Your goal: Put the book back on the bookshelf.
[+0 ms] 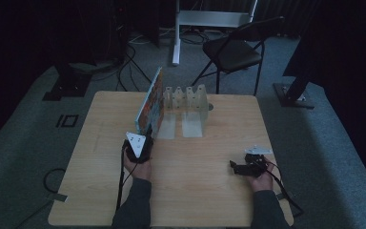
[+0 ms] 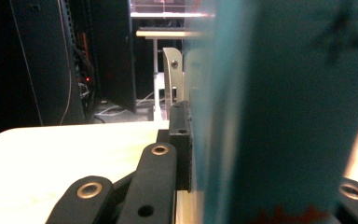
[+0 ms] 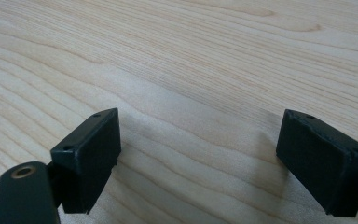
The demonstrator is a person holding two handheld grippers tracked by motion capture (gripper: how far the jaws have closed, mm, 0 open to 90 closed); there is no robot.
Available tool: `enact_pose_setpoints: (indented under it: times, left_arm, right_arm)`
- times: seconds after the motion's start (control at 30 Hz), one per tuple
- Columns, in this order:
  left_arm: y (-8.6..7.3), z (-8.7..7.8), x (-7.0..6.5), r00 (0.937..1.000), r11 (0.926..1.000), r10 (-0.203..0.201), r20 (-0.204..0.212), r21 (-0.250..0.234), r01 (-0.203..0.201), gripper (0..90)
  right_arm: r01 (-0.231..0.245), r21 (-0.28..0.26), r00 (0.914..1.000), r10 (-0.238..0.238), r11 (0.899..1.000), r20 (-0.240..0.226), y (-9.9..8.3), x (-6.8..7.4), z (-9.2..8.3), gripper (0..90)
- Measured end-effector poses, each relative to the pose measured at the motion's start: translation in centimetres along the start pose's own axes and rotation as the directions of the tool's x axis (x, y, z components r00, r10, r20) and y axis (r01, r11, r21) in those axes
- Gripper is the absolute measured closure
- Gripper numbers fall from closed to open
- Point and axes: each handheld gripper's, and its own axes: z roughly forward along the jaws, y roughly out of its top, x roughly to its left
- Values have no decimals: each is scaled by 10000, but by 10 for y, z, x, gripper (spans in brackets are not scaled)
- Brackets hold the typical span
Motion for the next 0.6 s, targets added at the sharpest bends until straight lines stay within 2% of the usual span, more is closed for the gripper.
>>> enact_pose_setpoints:
  times: [0.13,0.37,0.6]
  left_arm:
    - [0,1,-2,9998,9998,201,-46,58,-201,812]
    - [-1,3,-4,9999,10000,16,-151,-35,-17,812]
    - [-3,4,-4,9997,10000,-4,-249,-17,4,812]
  right_arm:
    - [12,-1,10000,-12,10000,-7,0,0,0,132]
    - [28,-2,10000,-28,10000,-15,0,0,0,132]
    - [56,0,10000,-56,10000,-21,0,0,0,132]
